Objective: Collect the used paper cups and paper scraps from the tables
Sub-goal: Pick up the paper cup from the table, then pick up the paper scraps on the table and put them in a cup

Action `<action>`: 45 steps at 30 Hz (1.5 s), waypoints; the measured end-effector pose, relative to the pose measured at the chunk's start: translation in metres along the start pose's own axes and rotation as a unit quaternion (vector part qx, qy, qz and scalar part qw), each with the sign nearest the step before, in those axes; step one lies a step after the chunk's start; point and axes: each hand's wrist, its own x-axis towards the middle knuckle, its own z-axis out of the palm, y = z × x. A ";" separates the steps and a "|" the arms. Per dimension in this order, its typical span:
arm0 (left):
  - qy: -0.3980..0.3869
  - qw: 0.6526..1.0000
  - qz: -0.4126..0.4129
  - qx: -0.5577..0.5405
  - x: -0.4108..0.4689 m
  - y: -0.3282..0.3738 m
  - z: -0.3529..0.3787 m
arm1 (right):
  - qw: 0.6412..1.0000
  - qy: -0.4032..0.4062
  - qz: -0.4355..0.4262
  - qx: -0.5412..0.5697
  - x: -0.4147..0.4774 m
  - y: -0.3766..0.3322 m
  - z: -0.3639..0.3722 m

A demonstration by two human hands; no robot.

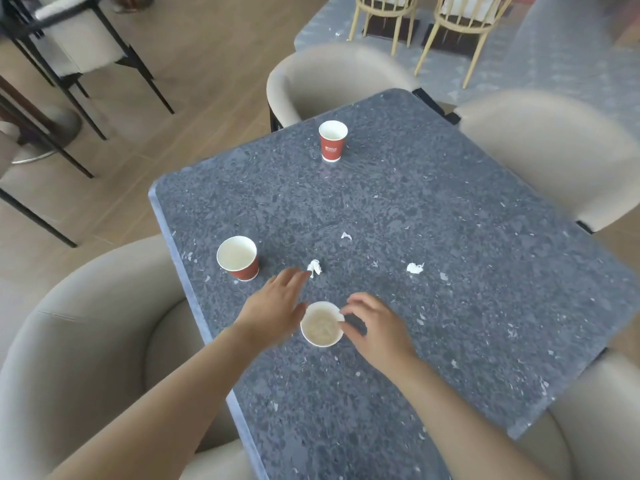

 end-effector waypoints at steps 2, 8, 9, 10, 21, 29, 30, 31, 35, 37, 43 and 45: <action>-0.002 1.000 0.005 0.002 0.018 -0.002 0.001 | 1.000 0.002 0.014 0.006 0.010 0.008 -0.004; -0.063 0.997 -0.012 0.029 0.065 -0.020 0.023 | 0.995 -0.076 0.063 -0.012 0.042 0.035 0.005; -0.072 0.997 -0.016 0.037 0.071 -0.024 0.027 | 0.993 -0.090 0.068 -0.020 0.048 0.039 0.008; -0.076 0.996 -0.021 0.043 0.078 -0.028 0.031 | 0.992 -0.101 0.073 -0.022 0.054 0.042 0.012; -0.198 0.964 -0.051 0.168 0.114 -0.065 0.066 | 0.991 -0.102 0.044 -0.068 0.143 0.070 0.021; -0.158 0.975 -0.025 0.154 0.106 -0.080 0.084 | 0.990 -0.121 0.025 -0.070 0.173 0.077 0.032; -0.153 0.976 -0.024 0.153 0.106 -0.080 0.085 | 0.993 -0.104 0.017 -0.059 0.170 0.077 0.035; -0.149 0.977 -0.024 0.150 0.106 -0.081 0.086 | 0.995 -0.088 0.013 -0.048 0.165 0.075 0.038; -0.133 0.980 -0.023 0.144 0.105 -0.081 0.087 | 0.997 -0.070 0.005 0.016 0.146 0.065 0.053; -0.120 0.982 -0.023 0.143 0.103 -0.081 0.088 | 0.997 -0.066 0.007 0.051 0.139 0.057 0.058; -0.111 0.983 -0.030 0.142 0.099 -0.077 0.087 | 0.998 -0.036 0.002 0.053 0.138 0.043 0.060; -0.106 0.984 -0.035 0.135 0.098 -0.075 0.085 | 0.998 -0.050 -0.020 0.033 0.138 0.042 0.060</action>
